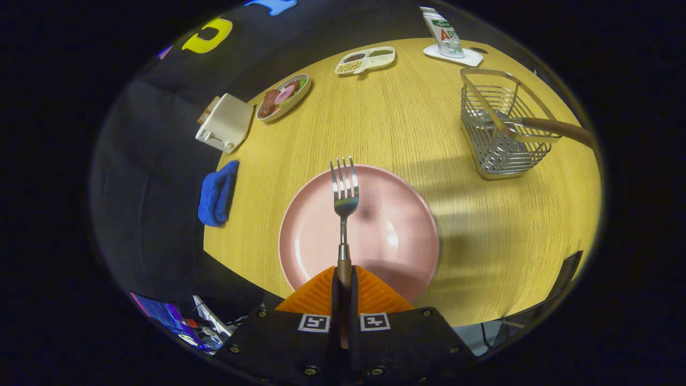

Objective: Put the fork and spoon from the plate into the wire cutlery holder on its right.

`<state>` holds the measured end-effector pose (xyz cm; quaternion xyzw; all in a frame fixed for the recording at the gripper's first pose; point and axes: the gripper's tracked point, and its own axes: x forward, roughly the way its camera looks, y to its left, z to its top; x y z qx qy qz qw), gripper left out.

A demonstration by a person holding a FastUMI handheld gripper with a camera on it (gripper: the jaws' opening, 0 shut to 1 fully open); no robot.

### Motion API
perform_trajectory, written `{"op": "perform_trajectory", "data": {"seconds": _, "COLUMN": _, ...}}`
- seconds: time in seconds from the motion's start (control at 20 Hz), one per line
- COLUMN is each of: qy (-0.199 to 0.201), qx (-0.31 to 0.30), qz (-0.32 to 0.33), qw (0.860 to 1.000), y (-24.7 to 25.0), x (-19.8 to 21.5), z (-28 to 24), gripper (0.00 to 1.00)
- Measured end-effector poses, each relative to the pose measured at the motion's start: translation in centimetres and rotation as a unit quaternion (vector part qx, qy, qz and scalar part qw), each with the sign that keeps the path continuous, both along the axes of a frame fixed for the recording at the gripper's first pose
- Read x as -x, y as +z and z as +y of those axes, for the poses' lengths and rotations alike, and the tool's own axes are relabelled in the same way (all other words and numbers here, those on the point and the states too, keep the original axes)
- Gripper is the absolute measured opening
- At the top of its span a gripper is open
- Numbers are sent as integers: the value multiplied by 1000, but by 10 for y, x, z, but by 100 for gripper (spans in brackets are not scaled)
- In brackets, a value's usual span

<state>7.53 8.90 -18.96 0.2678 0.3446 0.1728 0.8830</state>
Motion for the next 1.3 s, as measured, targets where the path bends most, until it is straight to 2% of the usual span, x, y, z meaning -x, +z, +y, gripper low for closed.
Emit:
{"op": "perform_trajectory", "data": {"seconds": 0.55, "qy": -73, "qx": -56, "qz": -25, "qw": 995, "y": 32, "x": 6, "z": -68, "gripper": 6}}
{"op": "perform_trajectory", "data": {"seconds": 0.9, "qy": -125, "qx": -98, "qz": -37, "qw": 987, "y": 49, "x": 6, "z": -114, "gripper": 6}}
{"op": "perform_trajectory", "data": {"seconds": 1.3, "qy": -141, "qx": -108, "qz": -33, "qw": 984, "y": 43, "x": 12, "z": -133, "gripper": 6}}
